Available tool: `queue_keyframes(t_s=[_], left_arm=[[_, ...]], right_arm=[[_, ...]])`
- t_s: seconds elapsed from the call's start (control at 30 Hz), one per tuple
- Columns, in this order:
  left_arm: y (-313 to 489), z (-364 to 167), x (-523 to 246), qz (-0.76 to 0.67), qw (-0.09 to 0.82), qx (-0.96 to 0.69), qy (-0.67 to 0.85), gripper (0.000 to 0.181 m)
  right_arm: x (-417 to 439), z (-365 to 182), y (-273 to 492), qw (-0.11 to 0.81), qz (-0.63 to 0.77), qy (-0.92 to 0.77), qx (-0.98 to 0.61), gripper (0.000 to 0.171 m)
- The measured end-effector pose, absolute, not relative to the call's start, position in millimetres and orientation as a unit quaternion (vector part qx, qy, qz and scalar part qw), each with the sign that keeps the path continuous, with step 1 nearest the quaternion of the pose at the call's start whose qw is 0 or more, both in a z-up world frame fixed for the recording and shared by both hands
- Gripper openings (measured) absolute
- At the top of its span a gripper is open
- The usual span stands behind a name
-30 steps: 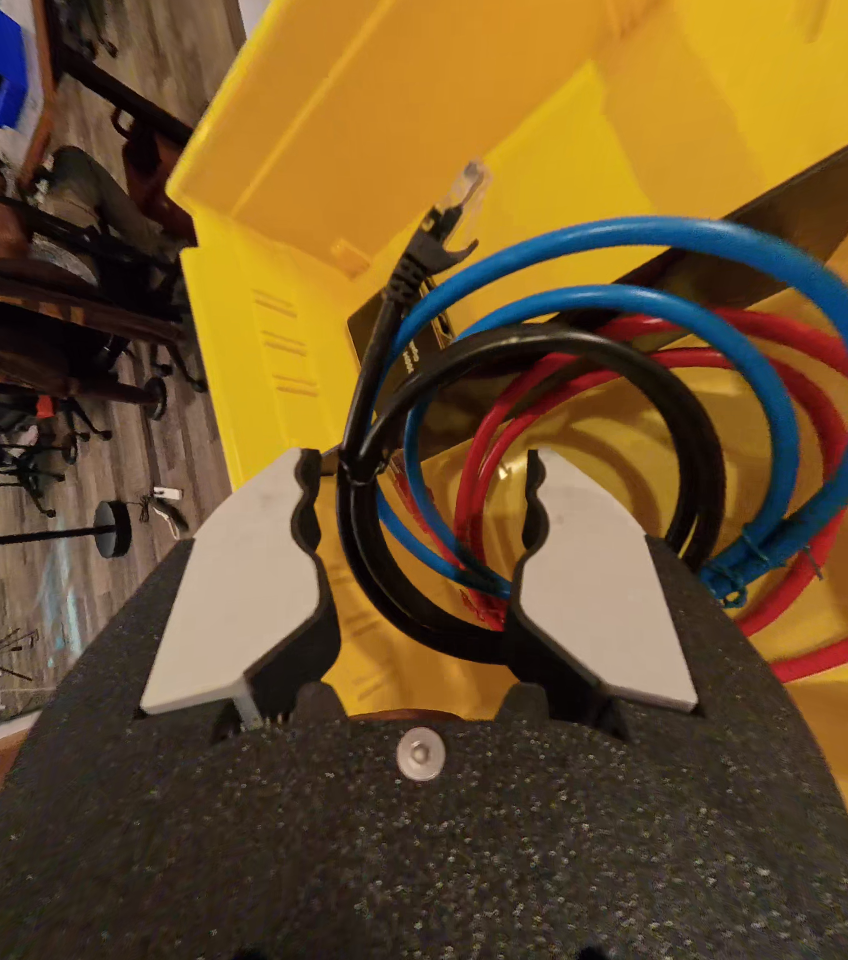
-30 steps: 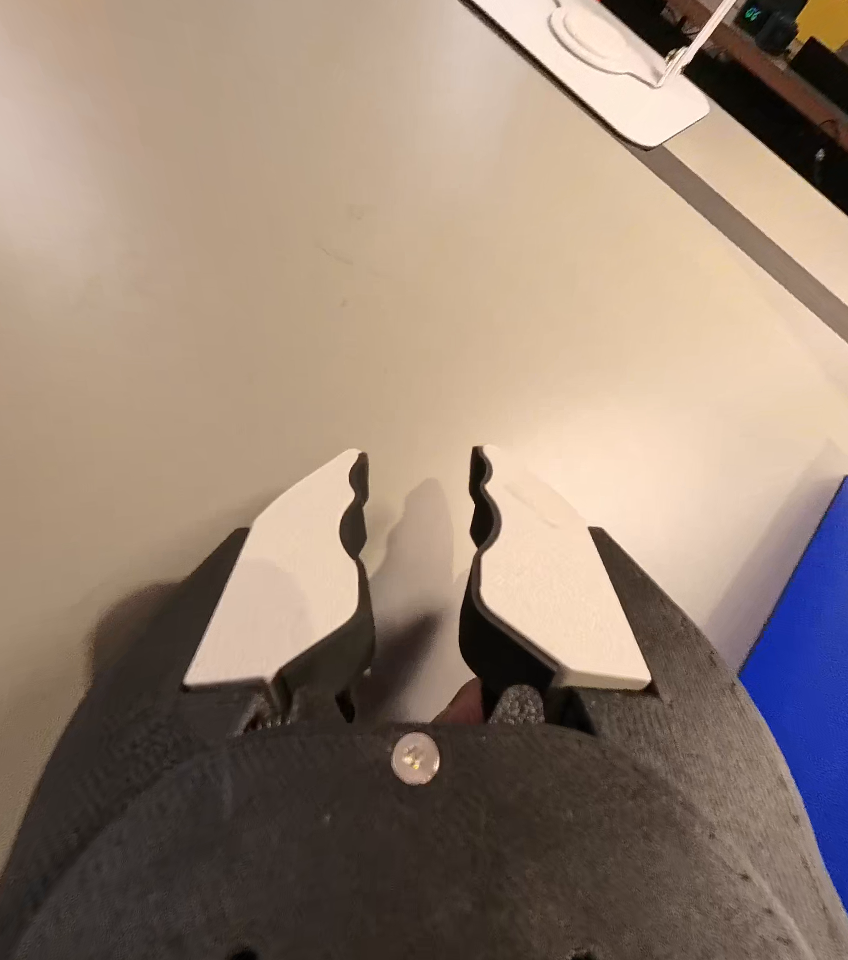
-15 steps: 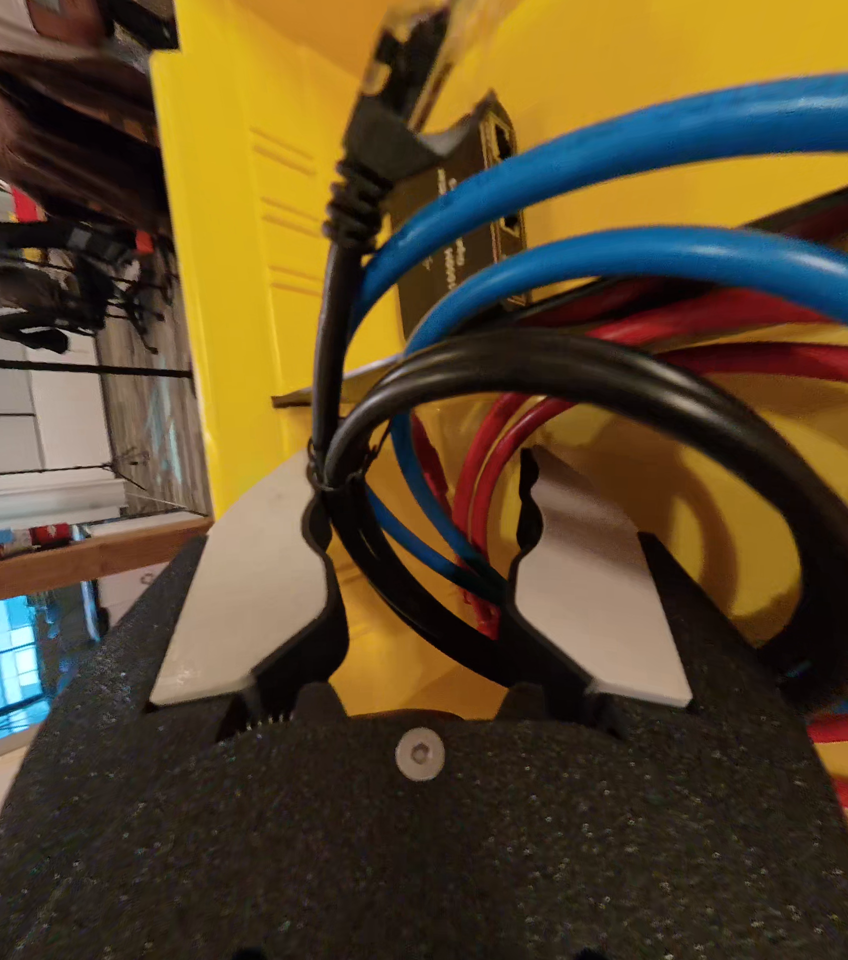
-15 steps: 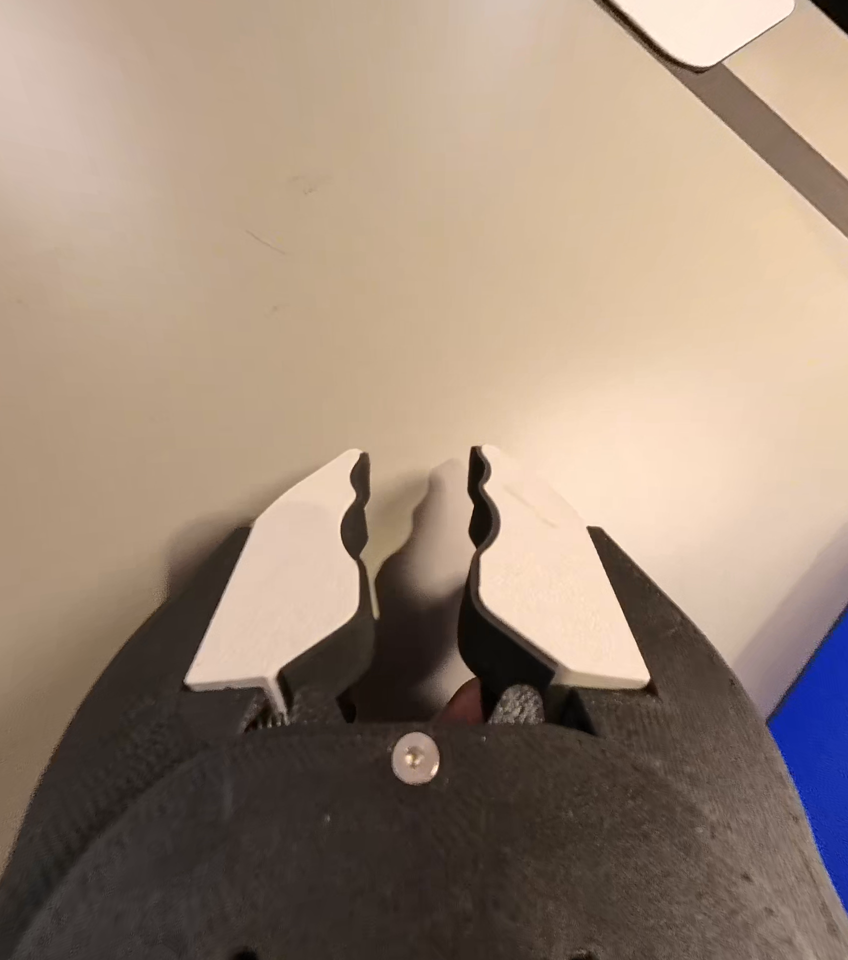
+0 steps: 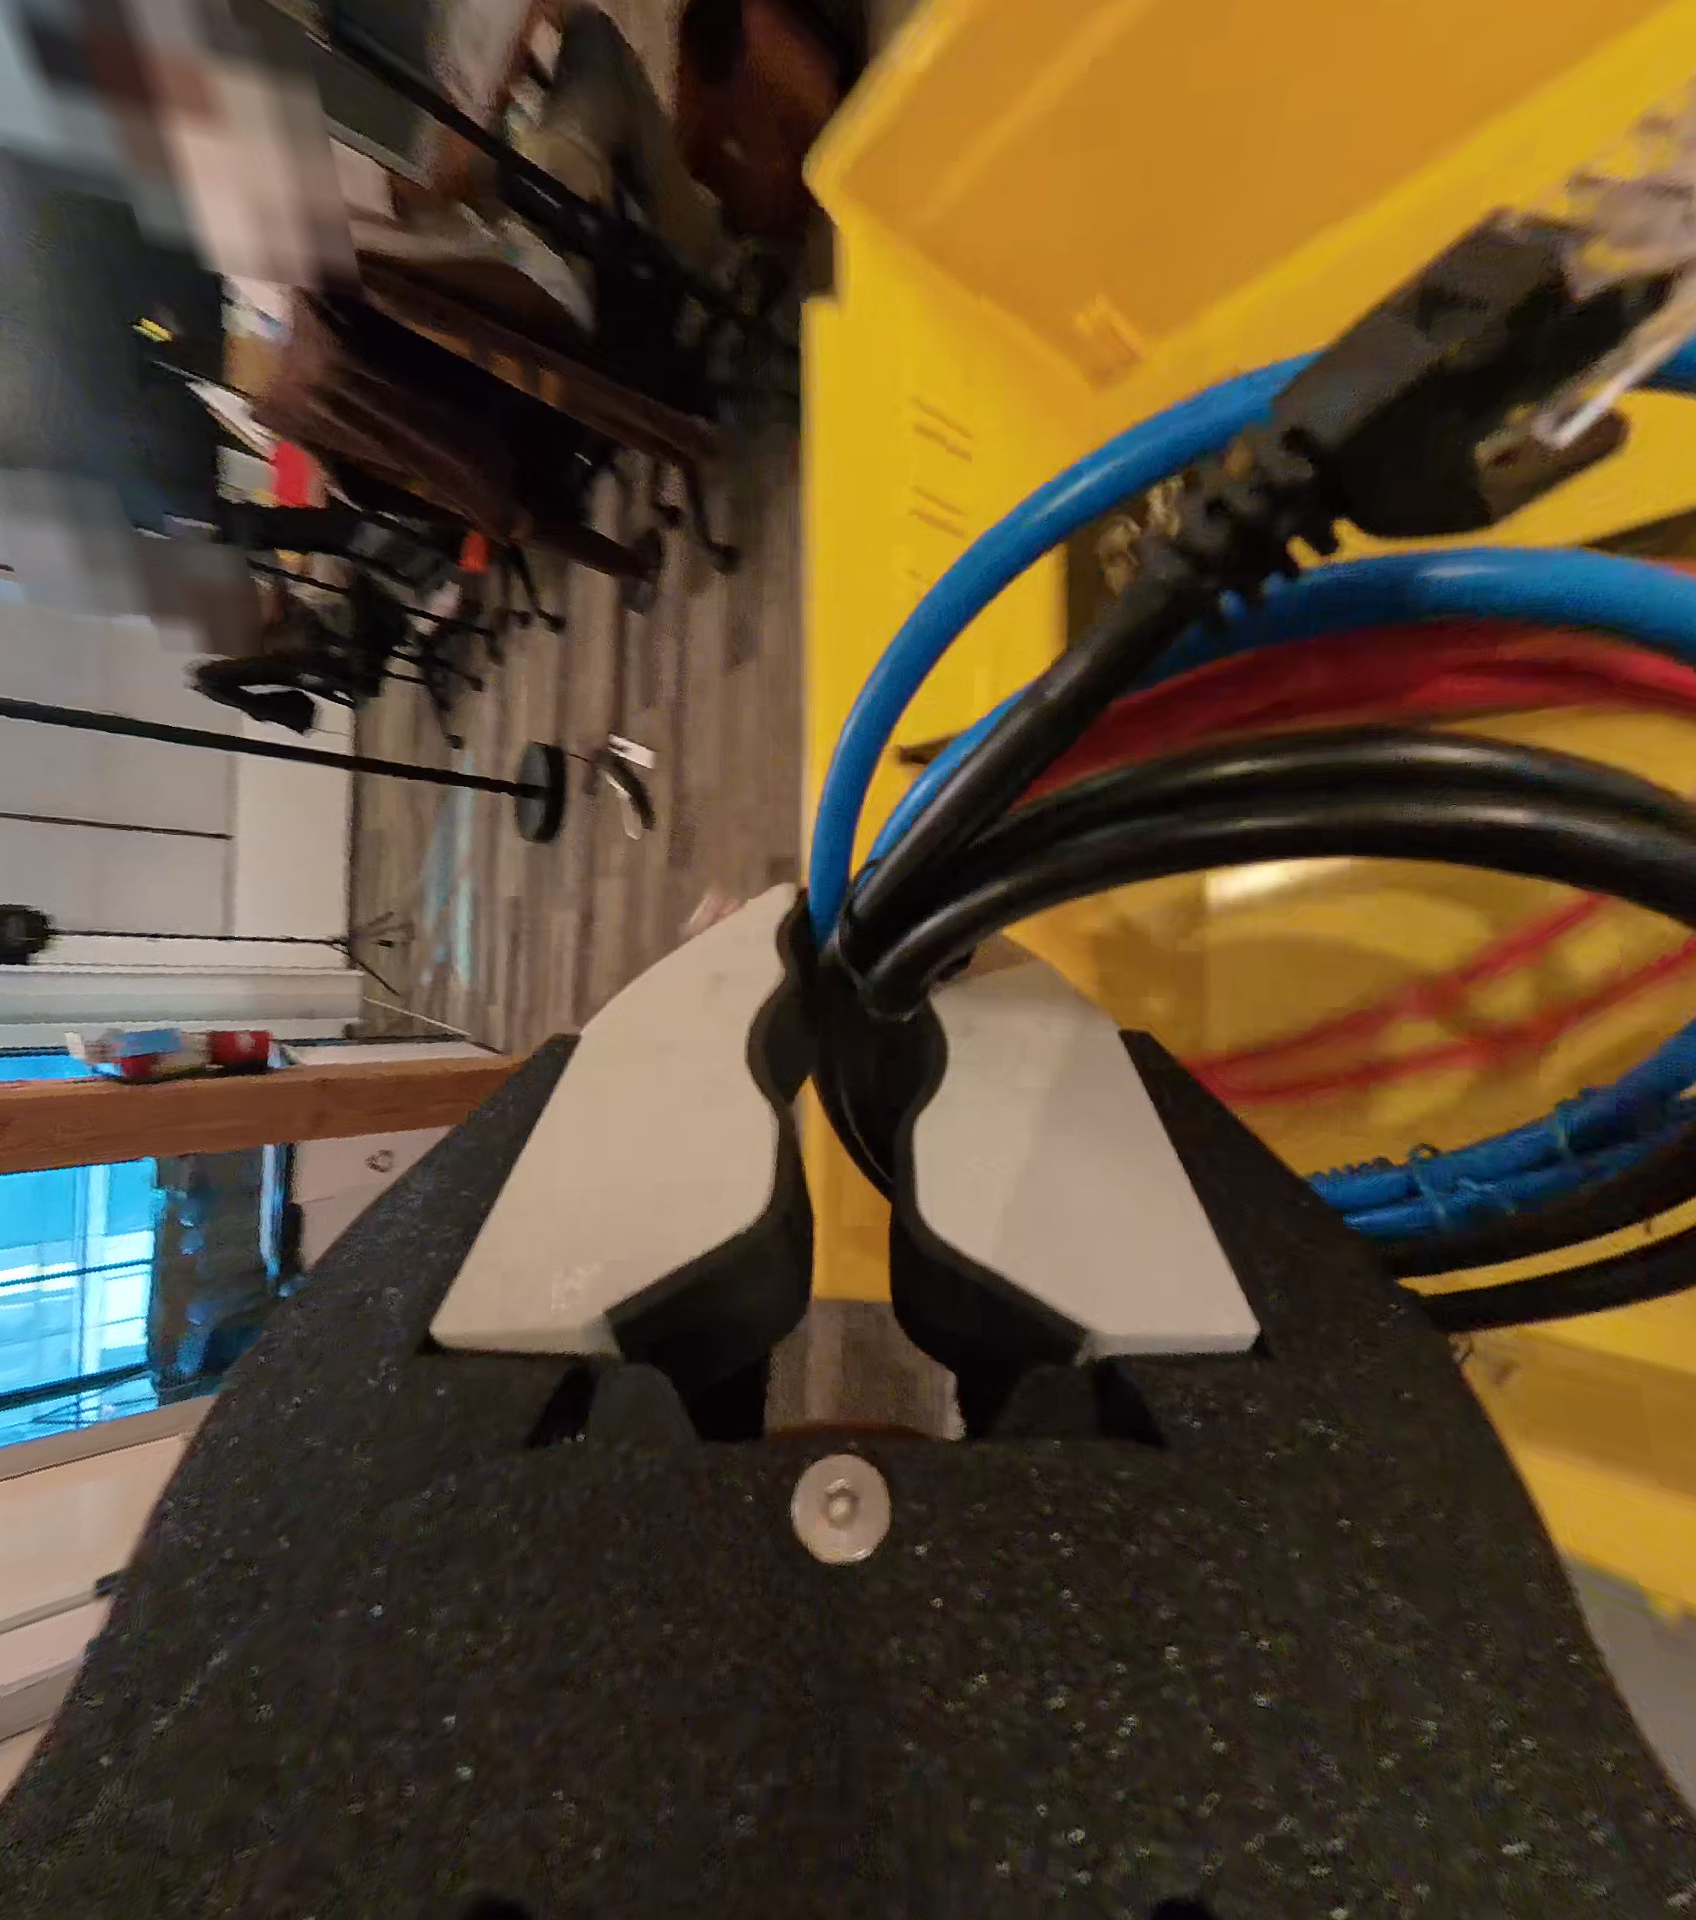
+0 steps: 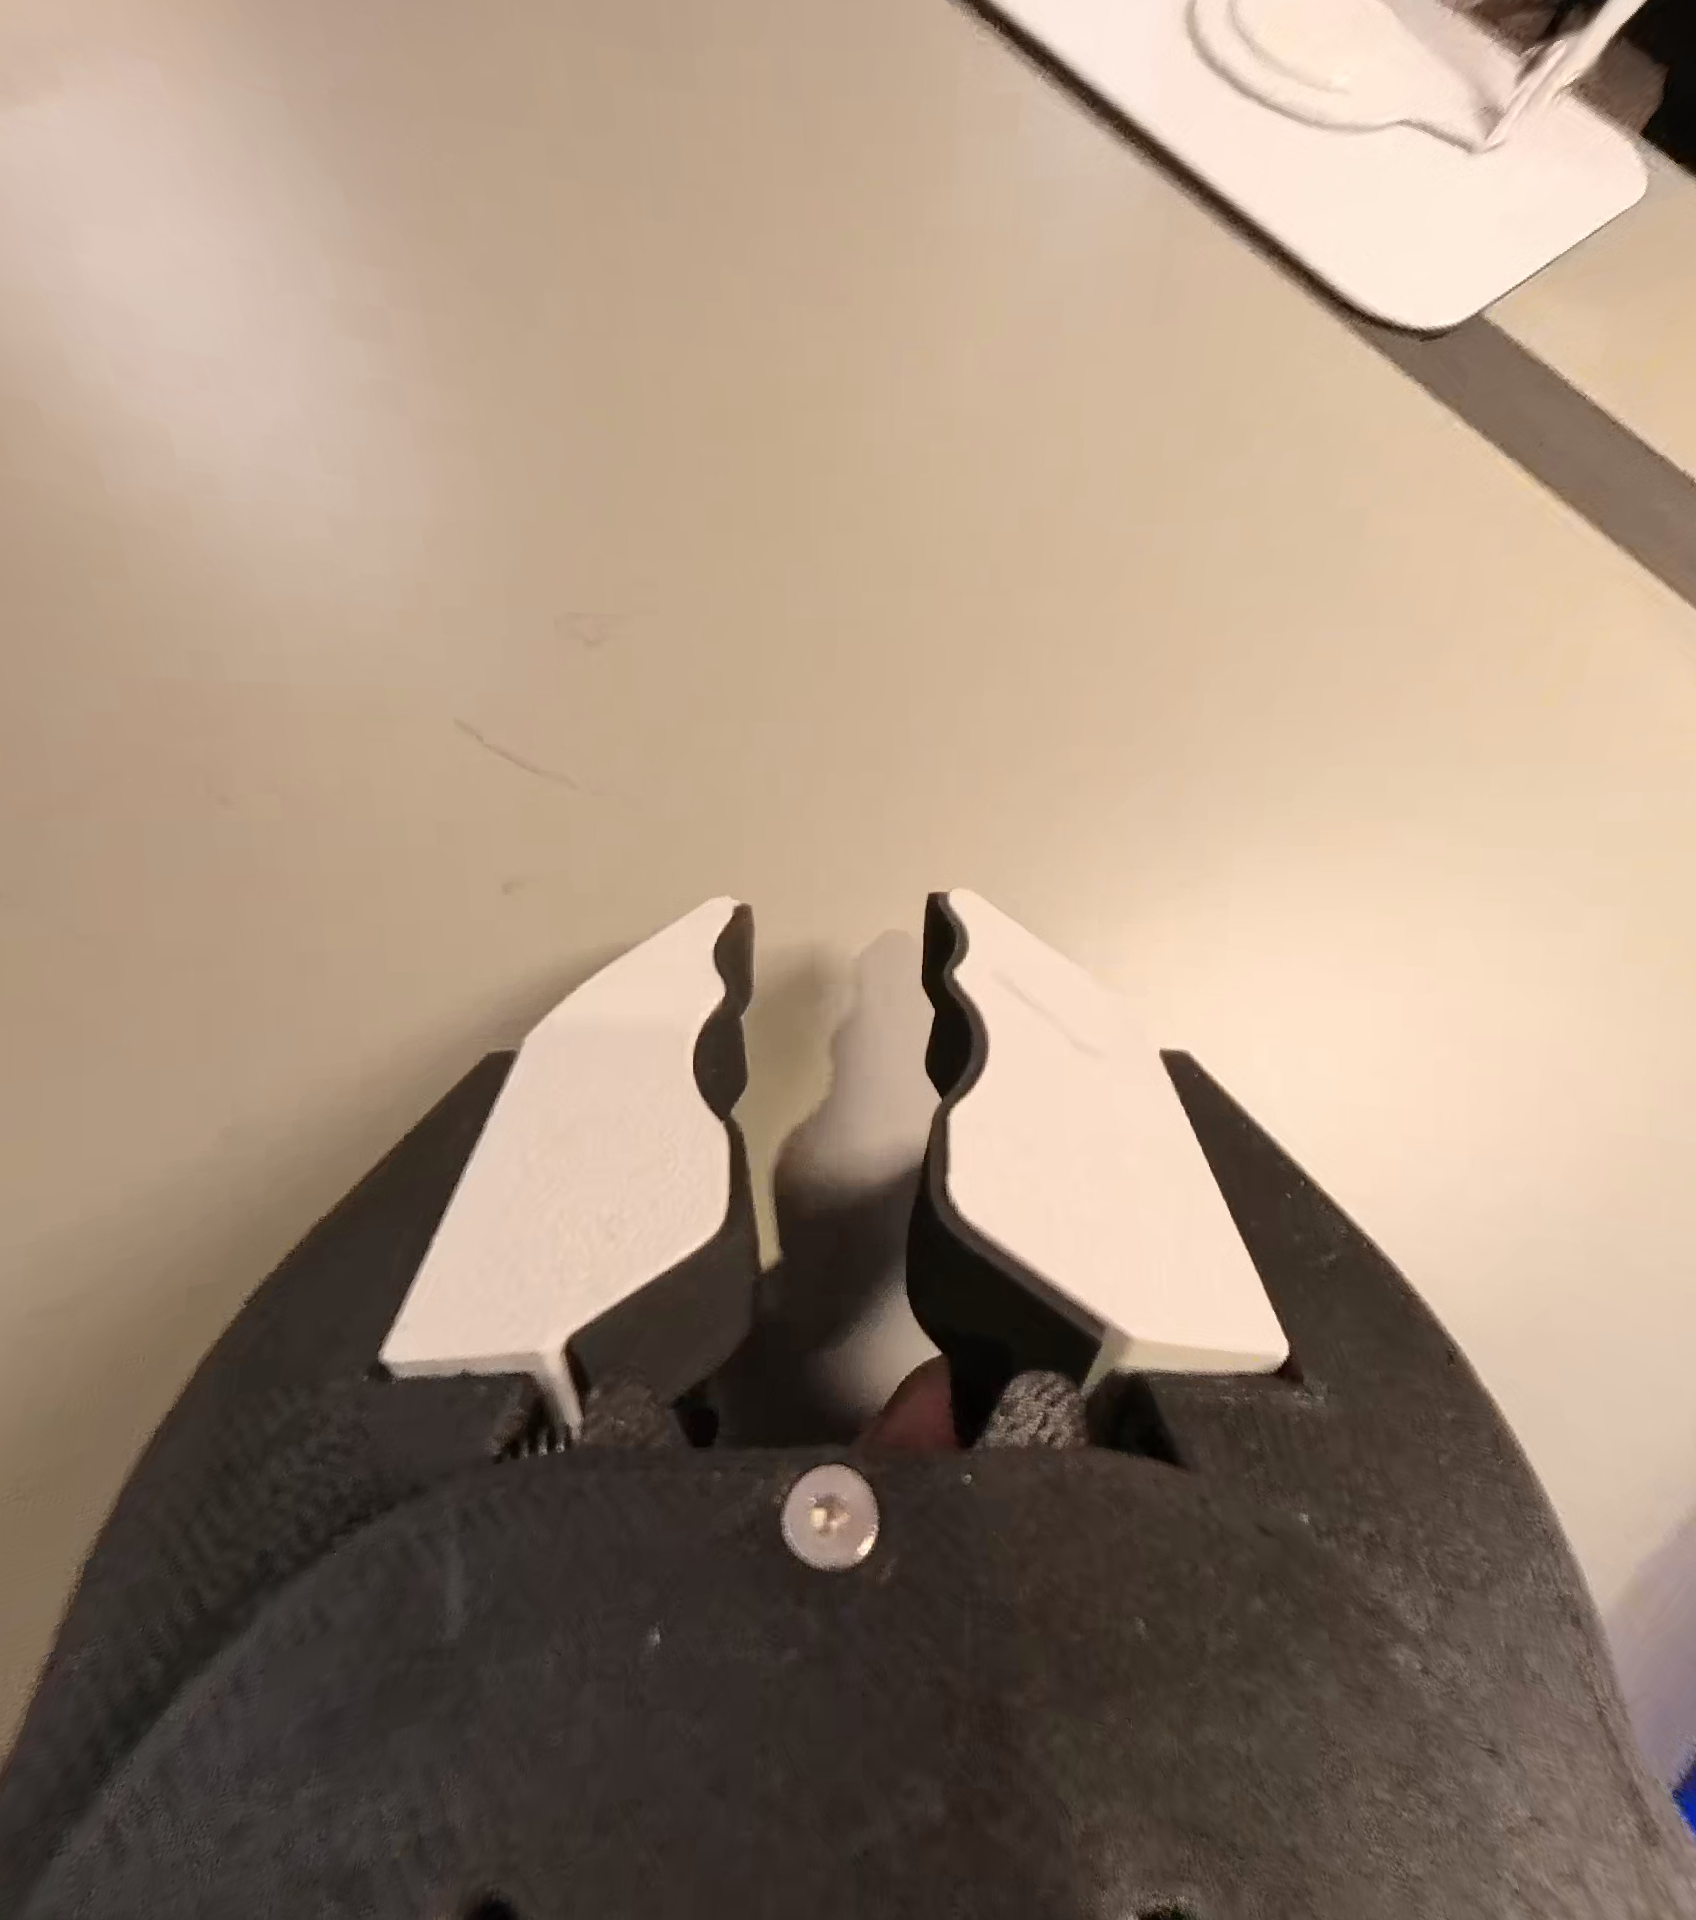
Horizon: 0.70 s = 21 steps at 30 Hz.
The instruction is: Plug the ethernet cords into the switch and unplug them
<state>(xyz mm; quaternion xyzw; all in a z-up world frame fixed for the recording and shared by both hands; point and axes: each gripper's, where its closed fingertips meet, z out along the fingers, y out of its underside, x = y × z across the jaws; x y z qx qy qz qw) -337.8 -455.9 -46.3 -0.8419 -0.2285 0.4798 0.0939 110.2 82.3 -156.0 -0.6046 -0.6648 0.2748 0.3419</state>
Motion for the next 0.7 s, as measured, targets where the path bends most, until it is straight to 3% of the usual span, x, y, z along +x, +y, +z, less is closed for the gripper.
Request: queue_keyframes(t_s=[0.17, 0.3, 0.43, 0.6, 0.7], left_arm=[[-423, 64, -304, 0.571, 0.16, -0.785, -0.179, 0.012], [-336, 93, -255, 0.52, 0.258, -0.81, -0.082, 0.012], [-226, 46, -186, 0.361, 0.317, -0.876, 0.042, 0.012], [-128, -71, -114, 0.162, 0.262, -0.937, 0.164, 0.011], [-92, -116, -99, 0.109, 0.252, -0.945, 0.179, 0.011]], right_arm=[[115, -133, 97, 0.378, 0.334, -0.601, -0.62, 0.029], [120, -120, 101, 0.403, 0.363, -0.572, -0.616, 0.027], [123, -112, 104, 0.418, 0.381, -0.553, -0.612, 0.027], [125, -108, 106, 0.42, 0.395, -0.542, -0.611, 0.027], [126, -107, 106, 0.422, 0.395, -0.543, -0.609, 0.026]])
